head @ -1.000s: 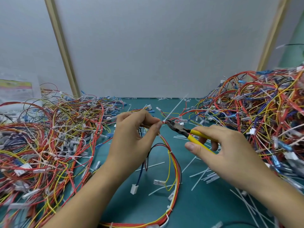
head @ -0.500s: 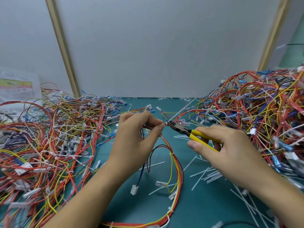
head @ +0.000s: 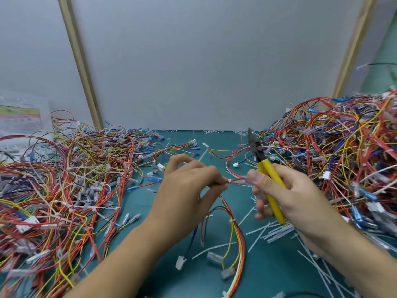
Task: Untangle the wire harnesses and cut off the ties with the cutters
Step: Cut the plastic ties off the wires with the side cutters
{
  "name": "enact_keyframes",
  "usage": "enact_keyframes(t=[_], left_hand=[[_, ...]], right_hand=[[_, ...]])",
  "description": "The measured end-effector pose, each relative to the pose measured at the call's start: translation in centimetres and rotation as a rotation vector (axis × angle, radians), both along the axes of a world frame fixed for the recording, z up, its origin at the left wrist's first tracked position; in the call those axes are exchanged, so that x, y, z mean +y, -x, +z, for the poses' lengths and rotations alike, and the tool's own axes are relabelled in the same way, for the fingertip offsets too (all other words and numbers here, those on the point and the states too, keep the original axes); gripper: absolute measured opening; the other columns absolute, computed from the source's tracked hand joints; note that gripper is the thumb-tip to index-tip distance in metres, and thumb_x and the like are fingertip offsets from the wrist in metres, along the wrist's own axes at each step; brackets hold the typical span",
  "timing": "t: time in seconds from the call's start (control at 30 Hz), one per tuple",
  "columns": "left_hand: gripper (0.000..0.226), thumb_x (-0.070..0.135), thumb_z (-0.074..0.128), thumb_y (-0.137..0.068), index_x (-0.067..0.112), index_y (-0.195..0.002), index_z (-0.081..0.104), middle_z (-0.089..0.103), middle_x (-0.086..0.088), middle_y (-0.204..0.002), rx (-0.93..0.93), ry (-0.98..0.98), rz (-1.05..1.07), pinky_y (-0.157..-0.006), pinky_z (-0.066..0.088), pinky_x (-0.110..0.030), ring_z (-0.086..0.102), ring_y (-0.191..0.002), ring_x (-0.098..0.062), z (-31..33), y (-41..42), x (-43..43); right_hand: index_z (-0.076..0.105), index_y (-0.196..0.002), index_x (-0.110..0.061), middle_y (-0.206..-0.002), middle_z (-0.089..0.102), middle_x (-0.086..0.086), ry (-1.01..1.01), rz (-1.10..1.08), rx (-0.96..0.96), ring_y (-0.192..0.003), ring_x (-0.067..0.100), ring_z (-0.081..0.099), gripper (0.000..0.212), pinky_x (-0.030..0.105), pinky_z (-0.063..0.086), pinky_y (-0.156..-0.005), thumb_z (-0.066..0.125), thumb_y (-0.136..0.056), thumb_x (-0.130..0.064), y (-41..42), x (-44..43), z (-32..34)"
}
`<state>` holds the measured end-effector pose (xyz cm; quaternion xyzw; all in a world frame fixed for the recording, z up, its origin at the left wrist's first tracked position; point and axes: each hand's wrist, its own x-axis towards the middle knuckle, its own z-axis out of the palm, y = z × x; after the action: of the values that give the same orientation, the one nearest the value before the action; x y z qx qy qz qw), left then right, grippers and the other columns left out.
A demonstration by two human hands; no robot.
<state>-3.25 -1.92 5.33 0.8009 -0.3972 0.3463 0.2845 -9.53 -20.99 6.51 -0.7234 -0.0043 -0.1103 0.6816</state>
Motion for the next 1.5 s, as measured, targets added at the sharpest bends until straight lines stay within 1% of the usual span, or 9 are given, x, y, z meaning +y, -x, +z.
enact_keyframes(t=[0.1,0.2,0.33,0.57,0.73,1.23,1.33,1.43,1.5], left_hand=[[0.007,0.020,0.069,-0.091,0.020,-0.085,0.072,0.067,0.012,-0.075,-0.202,-0.169,-0.086,-0.091,0.041,-0.036,0.063,-0.080,-0.015,-0.3,0.9,-0.8],[0.015,0.016,0.063,-0.097,0.022,-0.089,0.073,0.066,0.012,-0.075,-0.393,-0.240,-0.144,-0.092,0.041,-0.032,0.061,-0.087,-0.018,-0.6,2.3,-1.8],[0.024,0.016,0.054,-0.102,0.025,-0.094,0.074,0.069,0.015,-0.085,-0.504,-0.295,-0.171,-0.096,0.038,-0.028,0.056,-0.093,-0.017,-0.8,3.2,-2.1],[0.023,0.018,0.054,-0.102,0.026,-0.096,0.075,0.069,0.015,-0.093,-0.488,-0.326,-0.090,-0.100,0.034,-0.027,0.056,-0.096,-0.017,-0.7,2.8,-2.2],[0.027,0.016,0.050,-0.103,0.023,-0.095,0.075,0.067,0.012,-0.086,-0.527,-0.388,-0.114,-0.106,0.032,-0.027,0.055,-0.097,-0.016,-1.1,3.0,-2.5],[0.032,0.017,0.046,-0.104,0.021,-0.089,0.074,0.068,0.011,-0.088,-0.504,-0.479,-0.176,-0.106,0.037,-0.027,0.062,-0.098,-0.018,-0.8,3.5,-3.0],[0.020,0.027,0.059,-0.098,0.017,-0.085,0.072,0.068,0.011,-0.092,-0.223,-0.091,-0.243,-0.091,0.043,-0.030,0.060,-0.091,-0.019,-0.5,3.5,-2.8],[0.040,0.039,0.055,-0.094,0.009,-0.066,0.057,0.057,0.001,-0.067,0.286,0.429,-0.269,-0.071,0.042,-0.037,0.053,-0.070,-0.024,0.0,2.8,-1.9],[0.052,0.048,0.050,-0.090,0.007,-0.059,0.054,0.052,-0.010,-0.059,0.530,0.475,-0.188,-0.067,0.040,-0.030,0.048,-0.061,-0.024,-0.1,2.2,-1.7]], right_hand=[[0.067,-0.090,-0.006,-0.088,0.068,0.021,-0.073,0.024,-0.015,-0.063,0.017,0.061,0.044,0.029,0.053,-0.051,0.077,-0.062,-0.039,0.3,0.3,0.4],[0.065,-0.088,-0.011,-0.085,0.075,0.007,-0.074,0.098,0.088,-0.056,0.017,0.056,0.040,0.026,0.044,-0.045,0.078,-0.060,-0.037,0.4,-0.1,0.9],[0.063,-0.094,-0.011,-0.076,0.050,0.009,-0.043,0.172,0.257,-0.058,0.017,0.048,0.033,0.026,0.034,-0.047,0.077,-0.069,-0.026,0.4,-0.2,0.4],[0.061,-0.089,-0.016,-0.068,0.054,0.001,-0.110,0.099,0.137,-0.055,0.011,0.050,0.047,0.019,0.042,-0.043,0.079,-0.050,-0.034,0.5,0.4,0.5],[0.058,-0.088,-0.011,-0.057,0.052,-0.007,-0.008,0.068,0.133,-0.047,0.006,0.045,0.015,0.015,0.037,-0.040,0.073,-0.086,-0.012,0.3,0.8,-0.1],[0.059,-0.084,-0.017,-0.064,0.059,-0.002,-0.188,0.020,0.185,-0.047,0.011,0.050,0.024,0.017,0.038,-0.039,0.066,-0.084,0.006,-0.3,1.1,-1.0],[0.056,-0.087,-0.017,-0.071,0.064,0.006,-0.299,-0.045,0.099,-0.052,0.014,0.059,0.024,0.021,0.046,-0.042,0.071,-0.081,0.002,-0.4,0.6,-0.2],[0.053,-0.092,-0.019,-0.071,0.070,0.006,-0.396,-0.062,0.026,-0.063,0.019,0.071,0.027,0.029,0.056,-0.053,0.072,-0.079,-0.004,-0.4,-0.2,0.5],[0.053,-0.093,-0.019,-0.070,0.070,0.004,-0.438,-0.042,-0.030,-0.068,0.019,0.072,0.030,0.031,0.059,-0.061,0.072,-0.072,-0.009,-0.3,-0.4,0.8]])
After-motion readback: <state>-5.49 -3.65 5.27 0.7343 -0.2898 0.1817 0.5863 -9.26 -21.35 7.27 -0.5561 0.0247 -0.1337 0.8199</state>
